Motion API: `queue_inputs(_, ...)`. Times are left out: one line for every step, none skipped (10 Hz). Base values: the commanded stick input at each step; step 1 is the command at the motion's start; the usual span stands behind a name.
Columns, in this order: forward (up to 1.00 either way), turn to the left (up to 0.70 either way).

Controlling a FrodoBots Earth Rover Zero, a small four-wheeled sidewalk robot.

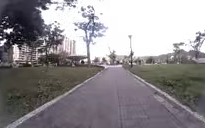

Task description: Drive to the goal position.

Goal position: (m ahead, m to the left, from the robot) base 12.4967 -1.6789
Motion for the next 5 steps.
queue_inputs(1.0, -0.4)
queue_inputs(1.0, -0.4)
queue_inputs(1.0, -0.4)
queue_inputs(1.0, -0.19)
queue_inputs(1.0, 0.0)
